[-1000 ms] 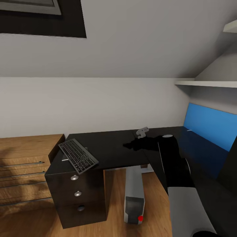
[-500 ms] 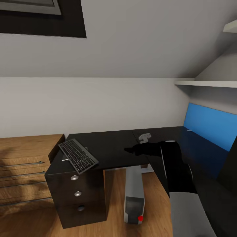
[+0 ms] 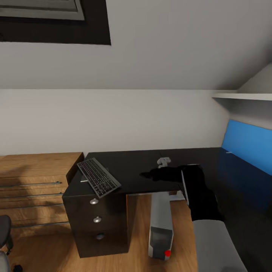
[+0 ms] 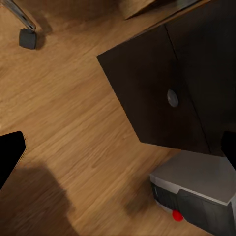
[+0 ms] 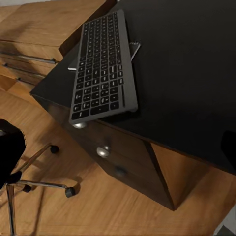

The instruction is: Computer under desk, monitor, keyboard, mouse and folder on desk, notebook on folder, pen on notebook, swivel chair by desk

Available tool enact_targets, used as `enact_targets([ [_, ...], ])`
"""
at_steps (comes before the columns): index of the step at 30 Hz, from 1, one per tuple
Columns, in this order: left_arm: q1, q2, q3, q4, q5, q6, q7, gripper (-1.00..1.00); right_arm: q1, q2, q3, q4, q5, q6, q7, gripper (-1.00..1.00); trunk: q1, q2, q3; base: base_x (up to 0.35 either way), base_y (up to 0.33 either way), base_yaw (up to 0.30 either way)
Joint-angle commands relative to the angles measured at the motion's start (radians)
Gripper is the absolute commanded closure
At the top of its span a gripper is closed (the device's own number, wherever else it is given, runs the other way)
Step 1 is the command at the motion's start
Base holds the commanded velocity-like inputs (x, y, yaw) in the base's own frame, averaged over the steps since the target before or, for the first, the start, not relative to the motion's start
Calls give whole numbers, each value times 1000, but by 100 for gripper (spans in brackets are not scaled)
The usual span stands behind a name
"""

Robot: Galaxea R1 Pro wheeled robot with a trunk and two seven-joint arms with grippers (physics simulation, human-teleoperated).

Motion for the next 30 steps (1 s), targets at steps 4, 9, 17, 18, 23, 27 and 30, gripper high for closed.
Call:
enact_targets([
  [4, 0, 0, 0, -1, 8, 3, 9, -100, -1, 1, -3, 2, 10, 4, 6, -100, 0, -1, -1, 0, 11, 278],
  [9, 0, 0, -11, -4, 4, 3, 4, -100, -1, 1, -31, 10, -51, 7, -8, -100, 0, -1, -1, 0, 231, 263],
  [17, -1, 0, -14, -5, -1, 3, 5, -100, -1, 1, -31, 52, -217, 2, -122, -100, 0, -1, -1, 0, 65, 231],
  [18, -1, 0, -14, -5, -1, 3, 5, -100, 0, 1, -30, 53, -228, 1, -133, -100, 0, -1, -1, -7, 9, 219],
  [23, -1, 0, -14, -5, -1, 3, 5, -100, 2, 1, -30, 58, -277, -5, -191, -100, 0, -1, -1, -75, 99, 115],
  [27, -1, 0, -15, -5, 0, 3, 5, -100, 8, 1, -30, 59, -314, -8, -203, -100, 0, -1, -1, -121, 207, 31],
  [30, -1, 0, -15, -5, 0, 3, 4, -100, 19, 1, -29, 60, -358, -13, -208, -100, 0, -1, 0, -131, 243, 9],
])
